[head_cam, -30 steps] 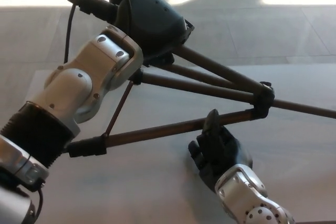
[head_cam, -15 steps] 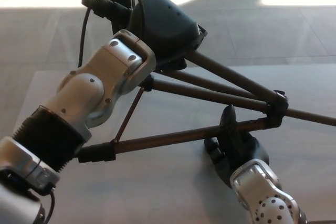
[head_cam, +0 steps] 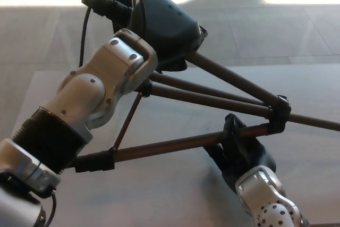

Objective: Use both hands of the robot to pick up the tripod lying in the middle of the desk and make it stand upright on the desk

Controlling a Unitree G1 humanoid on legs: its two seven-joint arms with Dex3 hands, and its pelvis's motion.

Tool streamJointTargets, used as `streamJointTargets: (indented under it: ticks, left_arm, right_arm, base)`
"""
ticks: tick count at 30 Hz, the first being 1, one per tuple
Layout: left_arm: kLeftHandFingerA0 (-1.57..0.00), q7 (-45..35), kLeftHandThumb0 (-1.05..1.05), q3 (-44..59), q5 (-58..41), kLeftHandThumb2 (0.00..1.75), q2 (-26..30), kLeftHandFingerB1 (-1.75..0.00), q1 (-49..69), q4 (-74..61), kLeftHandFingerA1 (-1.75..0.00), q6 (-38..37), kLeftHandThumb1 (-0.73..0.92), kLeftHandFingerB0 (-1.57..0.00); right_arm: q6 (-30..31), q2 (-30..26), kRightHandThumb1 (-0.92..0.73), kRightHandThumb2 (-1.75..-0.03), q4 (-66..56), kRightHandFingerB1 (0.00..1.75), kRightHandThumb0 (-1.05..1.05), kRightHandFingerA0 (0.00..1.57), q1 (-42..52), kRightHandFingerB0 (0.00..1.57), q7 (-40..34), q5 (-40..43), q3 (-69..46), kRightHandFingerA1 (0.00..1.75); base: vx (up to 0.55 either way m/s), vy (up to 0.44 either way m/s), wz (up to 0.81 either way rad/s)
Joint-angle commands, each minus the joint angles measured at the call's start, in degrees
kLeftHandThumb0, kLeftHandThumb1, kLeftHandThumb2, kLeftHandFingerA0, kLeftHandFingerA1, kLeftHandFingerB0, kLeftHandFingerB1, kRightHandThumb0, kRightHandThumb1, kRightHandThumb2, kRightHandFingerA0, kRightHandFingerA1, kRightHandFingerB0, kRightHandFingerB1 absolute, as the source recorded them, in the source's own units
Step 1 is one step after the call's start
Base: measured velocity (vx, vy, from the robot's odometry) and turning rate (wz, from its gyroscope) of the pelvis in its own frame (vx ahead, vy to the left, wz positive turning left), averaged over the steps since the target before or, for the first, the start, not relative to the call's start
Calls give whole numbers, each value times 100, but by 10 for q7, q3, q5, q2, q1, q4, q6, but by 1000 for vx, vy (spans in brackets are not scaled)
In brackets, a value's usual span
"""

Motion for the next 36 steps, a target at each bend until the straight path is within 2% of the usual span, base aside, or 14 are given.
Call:
streamJointTargets:
  ticks: [1, 10, 11, 14, 15, 16, 17, 22, 25, 28, 31, 33, 35, 36]
  left_arm:
    - [-90, 17, -19, 31, -6, 56, 1, -75, 0, -23, -167, 35, 44, -80]
    - [-90, 15, -22, 61, -14, 58, 12, -78, 17, -33, -146, 47, 47, -84]
    - [-92, 4, -23, 75, -27, 57, 10, -75, 28, -37, -144, 61, 46, -82]
    - [-92, 15, -20, 100, -38, 63, 17, -83, 54, -55, -150, 58, 45, -82]
    - [-88, 6, -14, 107, -35, 60, 20, -78, 61, -58, -122, 69, 46, -81]
    - [-92, 6, -15, 115, -39, 58, 18, -75, 68, -59, -117, 77, 47, -83]
    - [-91, 3, -24, 130, -44, 67, 15, -82, 81, -63, -131, 97, 46, -80]
    - [-82, -9, -21, 154, -38, 59, 18, -82, 113, -72, -157, 134, 52, -81]
    - [-92, 9, -12, 179, -70, 58, 12, -78, 151, -91, -113, 131, 50, -87]
    - [-92, -4, -19, 186, -66, 53, 9, -66, 171, -100, -84, 154, 49, -90]
    - [-92, 3, -16, 197, -83, 52, -1, -67, 192, -103, -86, 158, 47, -89]
    - [-92, 20, -24, 206, -86, 61, -15, -81, 223, -116, -139, 168, 41, -86]
    - [-90, 32, -13, 211, -93, 59, -19, -90, 240, -124, -145, 160, 44, -89]
    - [-85, 47, -9, 211, -89, 63, -23, -124, 256, -128, -159, 159, 50, -78]
  right_arm:
    - [10, 87, -50, -115, -24, 175, -41, 99, -42, 73, -18, -27, 2, 175]
    - [32, 27, -59, -102, -27, 175, -49, 105, -74, 75, 11, -3, -53, 175]
    - [8, 14, -35, -116, -43, 125, -47, 129, -67, 100, 7, -39, -46, 144]
    - [75, -6, -61, -102, -52, 152, -35, 109, -94, 86, -31, -5, -79, 175]
    - [81, -24, -63, -92, -56, 164, -36, 107, -92, 79, -3, -17, -76, 175]
    - [99, -47, -51, -120, -66, 169, -31, 104, -91, 78, 9, -40, -61, 175]
    - [99, -65, -64, -99, -69, 151, -28, 96, -99, 73, -14, -76, -56, 175]
    - [122, -101, -56, -111, -78, 157, -26, 97, -114, 76, -16, -96, -69, 175]
    - [131, -134, -41, -135, -77, 165, -23, 101, -121, 76, 23, -113, -68, 175]
    - [146, -153, -55, -116, -73, 161, -26, 99, -136, 80, 35, -130, -65, 175]
    - [142, -163, -56, -116, -82, 155, -22, 99, -141, 84, 24, -173, -45, 175]
    - [140, -189, -50, -123, -86, 152, -17, 101, -148, 84, 47, -208, -18, 175]
    - [152, -193, -49, -122, -87, 151, -17, 102, -154, 86, 43, -210, -15, 175]
    - [159, -199, -41, -119, -87, 128, -28, 129, -162, 101, 40, -216, -11, 148]
  base:
    - [0, 0, 0]
    - [0, 0, 0]
    - [0, 0, 0]
    - [0, 0, 0]
    - [0, 0, 0]
    - [0, 0, 0]
    - [0, 0, 0]
    - [0, 0, 0]
    - [0, 0, 0]
    - [0, 0, 0]
    - [0, 0, 0]
    - [0, 0, 0]
    - [0, 0, 0]
    - [0, 0, 0]
